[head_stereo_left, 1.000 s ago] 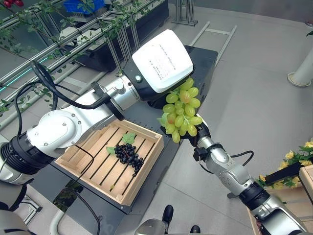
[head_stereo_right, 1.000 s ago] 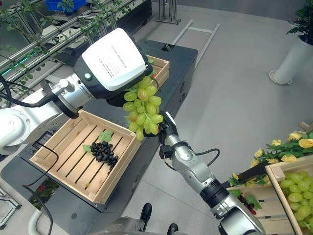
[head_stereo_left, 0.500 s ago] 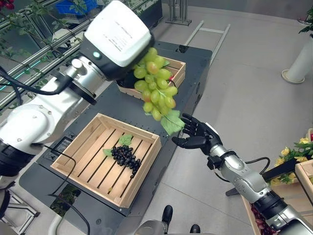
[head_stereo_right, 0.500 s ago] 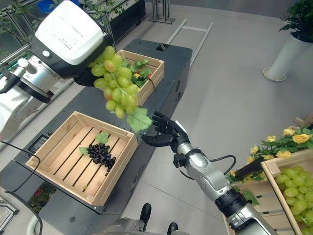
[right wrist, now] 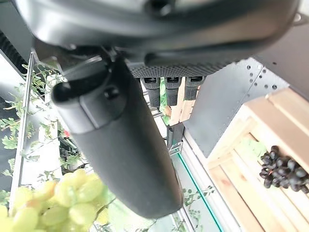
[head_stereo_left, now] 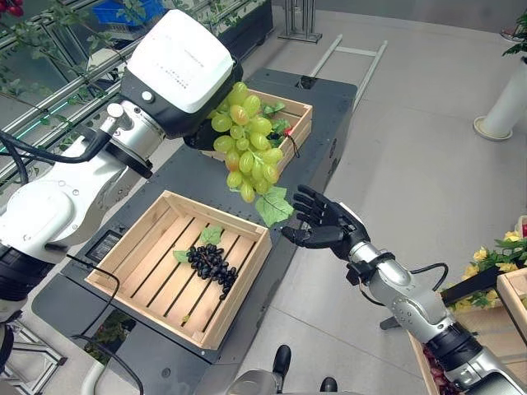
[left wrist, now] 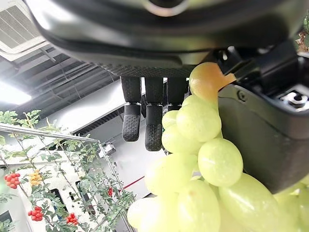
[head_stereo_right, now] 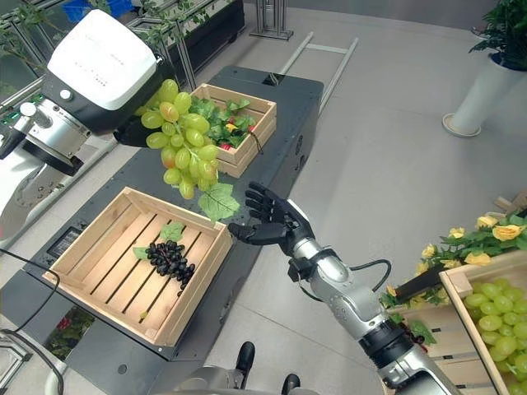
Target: Pick up the fruits from the basket on one side to the basket on the other side
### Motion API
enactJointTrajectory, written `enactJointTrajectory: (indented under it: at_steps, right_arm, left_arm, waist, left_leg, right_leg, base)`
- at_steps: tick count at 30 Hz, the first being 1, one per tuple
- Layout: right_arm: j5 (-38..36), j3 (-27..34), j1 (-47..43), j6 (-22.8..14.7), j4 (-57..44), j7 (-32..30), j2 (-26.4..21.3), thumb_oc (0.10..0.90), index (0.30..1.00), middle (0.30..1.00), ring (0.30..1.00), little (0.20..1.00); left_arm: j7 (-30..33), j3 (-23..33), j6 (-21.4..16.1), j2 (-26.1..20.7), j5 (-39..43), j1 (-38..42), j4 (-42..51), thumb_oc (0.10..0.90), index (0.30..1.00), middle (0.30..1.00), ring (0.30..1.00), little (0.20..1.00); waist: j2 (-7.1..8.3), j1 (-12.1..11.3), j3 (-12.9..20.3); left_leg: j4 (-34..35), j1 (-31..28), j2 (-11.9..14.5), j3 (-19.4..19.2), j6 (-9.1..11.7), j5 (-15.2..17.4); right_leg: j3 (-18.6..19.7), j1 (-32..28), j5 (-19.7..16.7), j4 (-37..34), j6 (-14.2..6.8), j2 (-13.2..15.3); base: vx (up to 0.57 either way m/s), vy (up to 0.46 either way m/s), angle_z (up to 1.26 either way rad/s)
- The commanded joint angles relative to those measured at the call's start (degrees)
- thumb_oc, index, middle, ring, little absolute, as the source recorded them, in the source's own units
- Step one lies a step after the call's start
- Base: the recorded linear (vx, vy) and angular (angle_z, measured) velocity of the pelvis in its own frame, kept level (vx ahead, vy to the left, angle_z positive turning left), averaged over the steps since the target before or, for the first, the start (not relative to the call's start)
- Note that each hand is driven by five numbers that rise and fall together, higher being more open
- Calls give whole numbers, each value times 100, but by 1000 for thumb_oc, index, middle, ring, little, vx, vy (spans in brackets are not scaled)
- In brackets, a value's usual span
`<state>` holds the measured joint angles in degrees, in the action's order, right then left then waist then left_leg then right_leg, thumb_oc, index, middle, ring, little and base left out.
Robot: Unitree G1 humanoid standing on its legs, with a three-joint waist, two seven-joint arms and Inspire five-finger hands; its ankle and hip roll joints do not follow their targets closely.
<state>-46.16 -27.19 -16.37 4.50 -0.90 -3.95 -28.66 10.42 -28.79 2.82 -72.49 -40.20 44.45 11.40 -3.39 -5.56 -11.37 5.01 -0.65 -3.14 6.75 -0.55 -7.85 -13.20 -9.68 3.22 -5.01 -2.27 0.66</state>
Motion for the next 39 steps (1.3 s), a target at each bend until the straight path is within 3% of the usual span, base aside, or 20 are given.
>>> enactJointTrajectory:
  at_steps: [1,7,15,29,39]
  right_arm:
    - [-296,270,-195,-965,-866,-339,321,800,900,900,900,900]
    - [-224,224,-437,-1259,-1034,-1001,560,800,900,900,900,900]
    - [-279,199,-660,-1232,-1268,-1491,683,800,900,900,900,900]
    - [-714,61,-744,-1018,-1337,-1494,776,800,900,900,900,900]
    - [-761,-71,-770,-713,-1372,-734,586,800,900,900,900,900]
  left_arm:
    - [474,700,376,243,-20,119,-458,400,300,300,300,300]
    - [418,645,411,506,-117,-37,-365,400,300,300,300,300]
    - [480,643,400,783,-129,-254,-386,400,300,300,300,300]
    - [662,651,249,1164,-22,-430,-355,400,300,300,300,300]
    - [667,665,373,1249,6,-389,-218,400,300,300,300,300]
  waist:
    - [236,-18,768]
    - [223,-58,752]
    - [210,-85,760]
    - [241,-90,785]
    - [287,-69,818]
  left_leg:
    - [-1,-408,-70,-463,80,898]
    - [-3,-412,-75,-433,85,893]
    - [-3,-412,-85,-423,86,887]
    - [-1,-406,-93,-406,90,865]
    - [-1,-413,-99,-424,95,870]
  right_leg:
    - [117,350,-78,170,-270,198]
    - [119,331,-90,149,-260,199]
    - [110,313,-100,126,-252,210]
    - [86,311,-120,121,-251,219]
    - [94,300,-137,97,-263,225]
  base:
    - [0,0,0]
    - [0,0,0]
    - [0,0,0]
    - [0,0,0]
    - [0,0,0]
